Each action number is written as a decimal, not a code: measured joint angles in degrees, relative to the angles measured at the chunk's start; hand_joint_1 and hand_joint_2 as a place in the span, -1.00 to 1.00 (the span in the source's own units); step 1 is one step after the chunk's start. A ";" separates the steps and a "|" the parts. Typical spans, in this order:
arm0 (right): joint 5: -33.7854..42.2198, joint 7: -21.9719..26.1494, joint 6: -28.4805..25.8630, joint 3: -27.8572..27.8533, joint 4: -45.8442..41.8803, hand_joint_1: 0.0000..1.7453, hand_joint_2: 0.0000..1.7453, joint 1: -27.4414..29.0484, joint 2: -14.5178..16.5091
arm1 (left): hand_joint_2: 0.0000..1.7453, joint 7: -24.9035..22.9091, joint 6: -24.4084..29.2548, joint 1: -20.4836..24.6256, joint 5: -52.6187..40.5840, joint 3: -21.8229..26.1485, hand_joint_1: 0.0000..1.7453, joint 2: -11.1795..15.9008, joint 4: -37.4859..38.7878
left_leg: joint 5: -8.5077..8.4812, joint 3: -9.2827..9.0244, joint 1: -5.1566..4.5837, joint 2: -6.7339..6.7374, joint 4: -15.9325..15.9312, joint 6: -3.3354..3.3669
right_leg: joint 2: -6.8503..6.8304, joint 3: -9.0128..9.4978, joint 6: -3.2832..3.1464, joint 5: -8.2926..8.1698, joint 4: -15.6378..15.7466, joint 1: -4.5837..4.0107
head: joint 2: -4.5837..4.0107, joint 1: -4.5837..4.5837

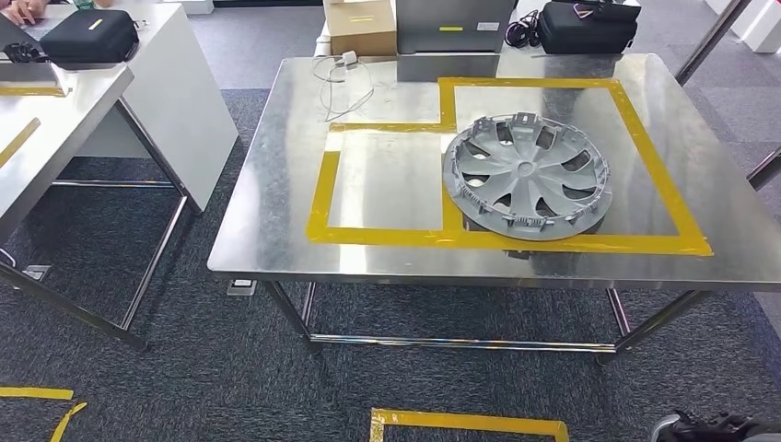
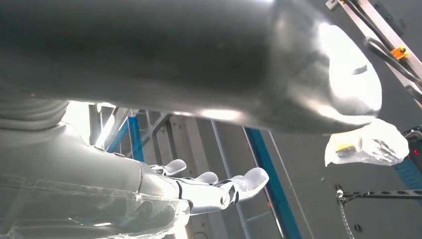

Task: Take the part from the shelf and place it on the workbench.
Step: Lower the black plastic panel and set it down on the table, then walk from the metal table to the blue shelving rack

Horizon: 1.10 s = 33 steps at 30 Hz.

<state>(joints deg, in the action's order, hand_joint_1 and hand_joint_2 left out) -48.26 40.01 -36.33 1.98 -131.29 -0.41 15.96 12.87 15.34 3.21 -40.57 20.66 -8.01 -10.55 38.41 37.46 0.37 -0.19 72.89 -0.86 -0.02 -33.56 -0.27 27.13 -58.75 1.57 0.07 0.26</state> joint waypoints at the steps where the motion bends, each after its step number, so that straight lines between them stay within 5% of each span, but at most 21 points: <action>1: 0.03 0.00 0.00 -0.03 0.22 -1.00 -1.00 -0.09 0.00 | -1.00 0.00 0.00 -0.01 0.00 0.03 -1.00 0.00 0.01 | -0.35 0.05 0.02 0.00 0.39 0.01 | -0.02 -0.26 0.04 -0.24 0.00 -0.01 | 0.00 -0.03; 4: 0.09 -0.01 0.00 -0.22 0.56 -1.00 -1.00 -0.33 0.00 | -1.00 0.00 -0.03 0.08 -0.16 0.12 -1.00 0.02 0.00 | -5.16 -6.18 0.00 -0.01 -10.33 0.30 | -0.01 -0.71 0.52 -0.93 -0.01 -0.05 | 0.00 -0.19; 6: 0.13 -0.01 0.00 -0.37 0.58 -1.00 -1.00 -0.35 0.00 | -1.00 0.00 -0.09 0.24 -0.31 0.15 -1.00 0.02 -0.01 | -6.86 -9.26 -0.22 -0.09 -16.01 0.55 | 0.00 -0.78 1.14 -1.38 0.05 -0.16 | 0.00 -0.23; 10: 0.32 0.01 0.00 -0.70 0.64 -1.00 -1.00 -0.31 -0.01 | -1.00 -0.03 -0.13 0.29 -0.52 0.25 -1.00 0.03 -0.01 | -8.27 -8.81 -0.40 0.01 -16.71 1.97 | 0.01 -0.94 2.67 -1.58 0.07 0.08 | 0.00 -0.13; 12: 0.39 0.01 0.00 -1.05 0.69 -1.00 -1.00 -0.27 -0.03 | -1.00 -0.04 -0.18 0.36 -0.58 0.31 -1.00 -0.01 -0.01 | -9.31 -7.94 -0.24 0.29 -16.92 2.85 | 0.02 -2.39 3.03 2.16 -3.75 0.11 | 0.00 0.10; 14: 0.39 0.01 0.00 -1.41 0.76 -1.00 -1.00 -0.24 -0.04 | -1.00 -0.05 -0.25 0.36 -0.62 0.38 -1.00 -0.09 -0.01 | -10.25 -6.62 -0.45 0.51 -16.84 3.27 | 0.03 -4.73 3.25 7.34 -11.31 0.00 | 0.00 0.32; 16: 0.40 0.00 0.00 -1.78 0.87 -1.00 -1.00 -0.20 -0.04 | -1.00 -0.10 -0.30 0.35 -0.66 0.46 -1.00 -0.16 -0.01 | -11.22 -5.26 -0.71 0.66 -16.75 3.37 | 0.03 -4.90 3.21 9.06 -15.62 -0.09 | 0.00 0.34; 17: 0.46 0.01 0.00 -1.99 0.92 -1.00 -1.00 -0.19 -0.04 | -1.00 -0.13 -0.32 0.35 -0.68 0.49 -1.00 -0.17 -0.01 | -11.62 -4.74 -0.81 0.68 -16.69 3.35 | 0.03 -3.26 3.04 8.20 -14.44 -0.14 | 0.00 0.34; 20: 1.11 0.00 0.00 -2.43 1.03 -1.00 -1.00 -0.19 -0.03 | -1.00 -0.16 -0.37 0.37 -0.73 0.54 -1.00 -0.30 -0.01 | -12.63 -3.89 -1.02 0.61 -16.40 2.99 | 0.00 5.59 2.05 4.80 -1.98 -0.48 | 0.00 0.32; 22: 1.84 0.00 0.00 -2.57 1.06 -1.00 -1.00 -0.11 0.00 | -1.00 -0.15 -0.37 0.38 -0.75 0.57 -1.00 -0.39 -0.01 | -13.42 -3.65 -1.03 0.59 -16.29 2.37 | 0.00 8.00 1.51 4.41 2.67 -0.87 | 0.00 0.31; 24: 2.26 -0.01 0.00 -2.78 1.11 -1.00 -1.00 0.00 0.03 | -1.00 -0.13 -0.37 0.37 -0.76 0.62 -1.00 -0.41 0.00 | -14.17 -3.31 -0.93 0.58 -16.40 1.62 | -0.02 7.31 0.91 3.73 3.00 -1.00 | 0.00 0.38; 26: 2.41 -0.01 0.00 -2.93 1.20 -1.00 -1.00 0.07 0.12 | -1.00 0.02 -0.37 0.34 -0.76 0.74 -1.00 -0.39 0.01 | -12.64 -2.41 -0.80 0.44 -15.28 0.95 | -0.21 6.24 0.02 2.62 3.26 -0.76 | 0.00 0.28; 30: 3.10 0.00 0.00 -3.27 1.50 -1.00 -1.00 0.37 0.33 | -1.00 0.29 -0.32 0.30 -0.77 0.89 -1.00 -0.36 0.02 | -2.91 1.32 -0.24 0.30 -2.69 -0.10 | -0.40 3.01 -0.48 -0.09 3.25 -0.57 | 0.00 -0.45; 32: 3.68 0.00 0.00 -3.51 1.73 -1.00 -1.00 0.44 0.33 | -1.00 0.31 -0.29 0.29 -0.78 0.95 -1.00 -0.36 0.02 | -3.45 0.49 0.00 0.30 -0.07 -0.27 | -0.47 1.42 -0.24 -1.39 3.12 -0.55 | 0.00 -0.50; 33: 3.90 0.00 0.00 -3.64 1.84 -1.00 -1.00 0.45 0.33 | -1.00 0.30 -0.26 0.29 -0.81 0.96 -1.00 -0.36 0.01 | -5.06 -1.48 0.11 0.30 -1.83 -0.28 | -0.48 0.70 -0.06 -2.00 3.06 -0.53 | 0.00 -0.53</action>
<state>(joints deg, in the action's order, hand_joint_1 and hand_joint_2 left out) -44.36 40.00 -36.33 -1.66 -129.45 0.05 16.28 13.17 15.08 3.50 -41.38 21.62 -8.37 -10.54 33.36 35.97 0.47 0.11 71.06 -1.14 -0.50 -32.86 -0.33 25.13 -55.69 1.04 0.07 -0.27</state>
